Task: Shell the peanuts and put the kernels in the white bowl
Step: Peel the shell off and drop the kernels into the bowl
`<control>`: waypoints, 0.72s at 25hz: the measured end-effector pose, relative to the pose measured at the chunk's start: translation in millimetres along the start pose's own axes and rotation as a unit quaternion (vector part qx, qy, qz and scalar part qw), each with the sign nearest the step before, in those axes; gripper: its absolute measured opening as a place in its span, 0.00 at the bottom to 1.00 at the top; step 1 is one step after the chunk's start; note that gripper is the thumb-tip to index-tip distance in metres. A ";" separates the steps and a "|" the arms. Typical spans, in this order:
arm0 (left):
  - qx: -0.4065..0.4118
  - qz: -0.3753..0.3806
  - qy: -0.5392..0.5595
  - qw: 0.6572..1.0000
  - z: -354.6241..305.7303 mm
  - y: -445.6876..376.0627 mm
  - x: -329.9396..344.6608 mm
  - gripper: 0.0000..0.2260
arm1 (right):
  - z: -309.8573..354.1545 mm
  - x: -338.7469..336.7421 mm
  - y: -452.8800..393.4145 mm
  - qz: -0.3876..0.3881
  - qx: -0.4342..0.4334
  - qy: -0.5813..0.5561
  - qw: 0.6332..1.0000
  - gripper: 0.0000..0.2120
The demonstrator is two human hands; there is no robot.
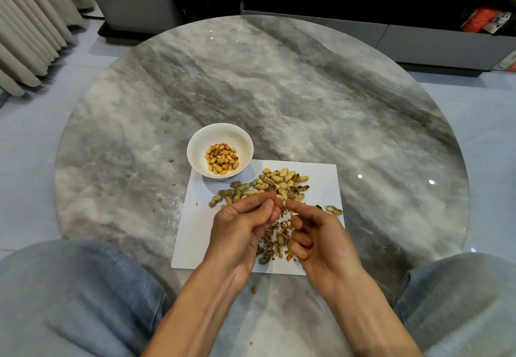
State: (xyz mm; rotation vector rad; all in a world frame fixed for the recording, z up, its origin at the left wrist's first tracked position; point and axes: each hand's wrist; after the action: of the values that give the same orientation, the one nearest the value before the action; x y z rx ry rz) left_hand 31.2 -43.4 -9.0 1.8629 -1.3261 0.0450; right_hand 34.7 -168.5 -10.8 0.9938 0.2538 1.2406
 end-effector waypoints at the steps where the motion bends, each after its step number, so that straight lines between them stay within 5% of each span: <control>1: 0.003 -0.005 -0.008 1.000 0.0 -0.3 -0.3 0.07 | -1.2 1.8 4.4 0.005 -0.042 0.060 0.997 0.09; 4: 0.000 -0.023 0.002 1.000 0.4 -0.4 -0.5 0.07 | -5.1 6.1 11.4 -0.001 -0.152 0.196 0.969 0.09; 12: -0.082 -0.029 0.127 0.988 -4.3 -1.6 -0.1 0.09 | -5.7 1.4 10.3 -0.043 -0.239 0.276 0.930 0.09; 14: -0.105 -0.013 0.162 0.981 -7.6 1.4 0.5 0.13 | -3.3 -2.3 12.0 -0.042 -0.301 0.337 0.891 0.09; 18: -0.119 0.020 0.156 0.980 -11.1 5.0 0.8 0.24 | -12.9 3.4 9.3 -0.023 -0.438 0.496 0.749 0.08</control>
State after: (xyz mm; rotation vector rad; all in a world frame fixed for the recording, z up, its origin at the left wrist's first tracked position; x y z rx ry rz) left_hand 32.1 -37.5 1.6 1.5547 -1.0987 0.1849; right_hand 21.4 -159.3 -10.2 -0.5593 0.4416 1.5107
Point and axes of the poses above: each hand's wrist, its own y-axis away from the middle knuckle, its own x-axis out of the palm, z = x × y, and after that the axes turned 2 degrees about x, right-handed
